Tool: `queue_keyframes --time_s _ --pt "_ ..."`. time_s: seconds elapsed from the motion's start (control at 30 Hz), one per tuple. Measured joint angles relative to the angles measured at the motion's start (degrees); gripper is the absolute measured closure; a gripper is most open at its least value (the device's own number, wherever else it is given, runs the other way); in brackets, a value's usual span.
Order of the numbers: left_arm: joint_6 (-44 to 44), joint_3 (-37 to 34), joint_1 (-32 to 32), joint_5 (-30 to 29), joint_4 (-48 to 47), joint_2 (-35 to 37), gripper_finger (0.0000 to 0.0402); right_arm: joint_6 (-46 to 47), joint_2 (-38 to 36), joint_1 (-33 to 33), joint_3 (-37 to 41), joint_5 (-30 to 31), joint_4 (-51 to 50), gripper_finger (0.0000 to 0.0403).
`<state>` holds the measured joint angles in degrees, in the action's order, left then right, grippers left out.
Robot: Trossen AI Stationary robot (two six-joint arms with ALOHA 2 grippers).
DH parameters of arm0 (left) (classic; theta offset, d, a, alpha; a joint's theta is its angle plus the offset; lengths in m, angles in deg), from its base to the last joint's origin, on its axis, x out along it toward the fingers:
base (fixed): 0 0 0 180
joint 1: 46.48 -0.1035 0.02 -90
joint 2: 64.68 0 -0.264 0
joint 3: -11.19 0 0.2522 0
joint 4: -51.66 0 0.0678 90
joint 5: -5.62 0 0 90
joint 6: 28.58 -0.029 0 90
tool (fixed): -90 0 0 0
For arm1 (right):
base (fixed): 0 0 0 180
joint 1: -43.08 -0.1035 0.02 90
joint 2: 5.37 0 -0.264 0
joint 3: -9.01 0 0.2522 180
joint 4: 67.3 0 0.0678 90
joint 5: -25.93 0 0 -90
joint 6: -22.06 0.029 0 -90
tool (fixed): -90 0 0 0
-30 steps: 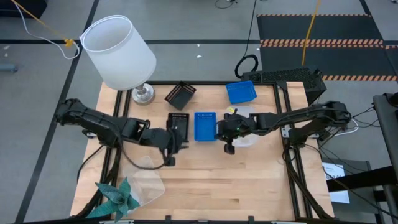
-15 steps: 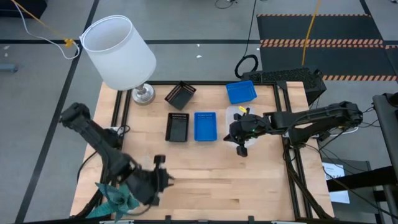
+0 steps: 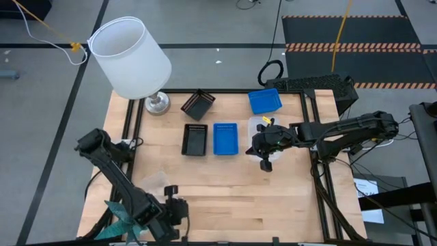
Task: Stack baskets by color
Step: Stack the bottom transparent bin on top of the top transparent bin
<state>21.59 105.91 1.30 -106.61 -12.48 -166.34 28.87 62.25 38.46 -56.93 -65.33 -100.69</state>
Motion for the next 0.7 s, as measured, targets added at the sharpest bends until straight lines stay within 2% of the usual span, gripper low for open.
queue_keyframes --time_s 0.13,0.4,0.53,0.7 --pt "6.76 2.58 0.62 0.6 -6.2 -2.25 0.0247 -0.61 0.0 0.0 0.0 -0.11 -0.03 0.0401" --pt "15.64 2.61 2.15 2.97 -9.89 -4.25 0.0165 -0.53 0.0 0.0 0.0 -0.31 -1.52 0.0401" --pt "18.04 2.59 2.71 2.9 -10.23 -4.27 0.0157 -0.44 0.0 0.0 0.0 -0.31 -1.86 0.0401" --pt "21.6 1.85 3.97 2.93 -10.89 -4.25 0.0167 -0.43 0.0 0.0 0.0 -0.31 -1.91 0.0401"
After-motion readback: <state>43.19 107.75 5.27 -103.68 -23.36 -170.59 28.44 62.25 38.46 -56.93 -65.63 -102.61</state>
